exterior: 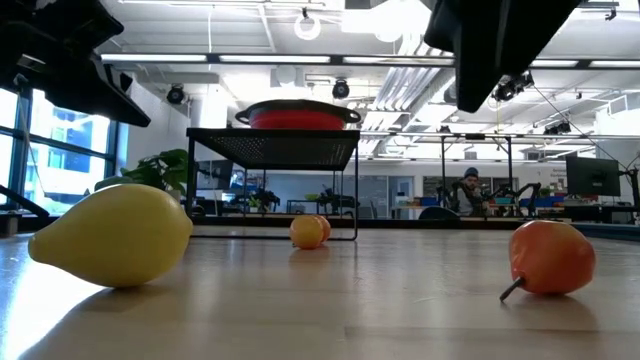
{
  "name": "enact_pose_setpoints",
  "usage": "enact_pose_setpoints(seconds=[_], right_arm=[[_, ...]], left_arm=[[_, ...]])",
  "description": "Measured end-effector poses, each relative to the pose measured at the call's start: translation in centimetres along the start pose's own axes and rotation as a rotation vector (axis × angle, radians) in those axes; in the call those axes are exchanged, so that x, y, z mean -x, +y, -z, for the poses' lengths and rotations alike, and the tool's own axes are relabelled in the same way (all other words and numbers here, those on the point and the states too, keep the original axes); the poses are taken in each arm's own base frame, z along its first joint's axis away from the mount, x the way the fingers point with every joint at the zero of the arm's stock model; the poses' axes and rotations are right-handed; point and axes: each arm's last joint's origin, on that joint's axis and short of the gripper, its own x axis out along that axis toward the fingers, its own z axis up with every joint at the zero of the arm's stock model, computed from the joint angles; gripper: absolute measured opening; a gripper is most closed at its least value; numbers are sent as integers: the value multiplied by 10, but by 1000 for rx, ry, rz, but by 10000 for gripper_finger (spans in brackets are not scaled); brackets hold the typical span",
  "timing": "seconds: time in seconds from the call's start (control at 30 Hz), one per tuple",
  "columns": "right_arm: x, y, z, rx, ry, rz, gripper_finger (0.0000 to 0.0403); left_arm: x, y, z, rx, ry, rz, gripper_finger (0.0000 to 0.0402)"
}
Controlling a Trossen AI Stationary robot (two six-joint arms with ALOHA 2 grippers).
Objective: Pick & Place Fruit
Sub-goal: Put the pear into the red strainer bowl
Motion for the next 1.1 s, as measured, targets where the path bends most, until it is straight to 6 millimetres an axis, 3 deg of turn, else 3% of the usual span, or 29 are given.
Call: enact_pose_setpoints(seconds=[0.13,0.27,1.1], right_arm=[[0,3,2,10,2,-5,276],[-7,7,3,69,3,-6,302],[-70,20,14,121,130,16,279]], left_arm=[[0,0,0,0,0,-1,3],[0,0,0,0,0,0,3],[0,0,0,-4,3,-1,3]])
